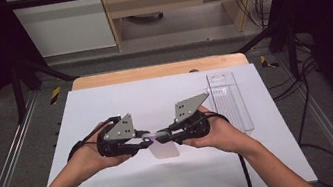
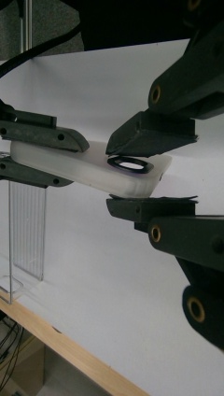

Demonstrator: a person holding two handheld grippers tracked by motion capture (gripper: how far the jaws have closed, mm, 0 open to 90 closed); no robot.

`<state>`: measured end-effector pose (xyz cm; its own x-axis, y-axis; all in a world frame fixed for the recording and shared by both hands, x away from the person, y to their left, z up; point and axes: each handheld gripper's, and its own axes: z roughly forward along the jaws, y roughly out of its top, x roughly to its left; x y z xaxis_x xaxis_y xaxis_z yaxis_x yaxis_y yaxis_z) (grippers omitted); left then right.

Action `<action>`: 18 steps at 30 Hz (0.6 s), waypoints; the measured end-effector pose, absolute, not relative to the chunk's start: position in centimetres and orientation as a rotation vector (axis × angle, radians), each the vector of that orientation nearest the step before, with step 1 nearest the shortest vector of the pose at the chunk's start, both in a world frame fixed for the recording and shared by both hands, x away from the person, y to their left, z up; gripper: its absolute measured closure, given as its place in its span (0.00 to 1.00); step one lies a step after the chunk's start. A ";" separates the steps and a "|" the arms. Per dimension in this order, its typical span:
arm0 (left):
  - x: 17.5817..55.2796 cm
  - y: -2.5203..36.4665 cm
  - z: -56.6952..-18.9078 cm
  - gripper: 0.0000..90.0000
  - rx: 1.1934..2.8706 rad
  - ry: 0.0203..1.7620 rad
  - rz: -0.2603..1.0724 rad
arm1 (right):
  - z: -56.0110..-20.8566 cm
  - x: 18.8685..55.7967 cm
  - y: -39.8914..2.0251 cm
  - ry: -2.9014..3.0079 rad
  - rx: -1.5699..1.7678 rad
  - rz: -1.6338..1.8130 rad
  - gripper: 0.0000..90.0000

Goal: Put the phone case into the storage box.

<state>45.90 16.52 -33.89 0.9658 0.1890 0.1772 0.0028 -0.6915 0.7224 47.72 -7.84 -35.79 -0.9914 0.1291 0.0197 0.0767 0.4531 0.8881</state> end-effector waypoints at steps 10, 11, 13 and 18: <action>45.8 16.9 -34.1 0.84 2.336 0.143 0.280 | -36.2 48.0 -7.3 2.660 0.153 1.562 0.84; 45.8 16.9 -34.1 0.85 2.334 0.148 0.278 | -36.3 48.1 -7.3 2.659 0.153 1.562 0.83; 45.8 16.9 -34.0 0.86 2.334 0.143 0.275 | -36.3 48.1 -7.2 2.655 0.154 1.558 0.80; 45.6 16.7 -34.0 0.89 2.334 0.141 0.277 | -36.3 48.2 -7.3 2.644 0.155 1.548 0.75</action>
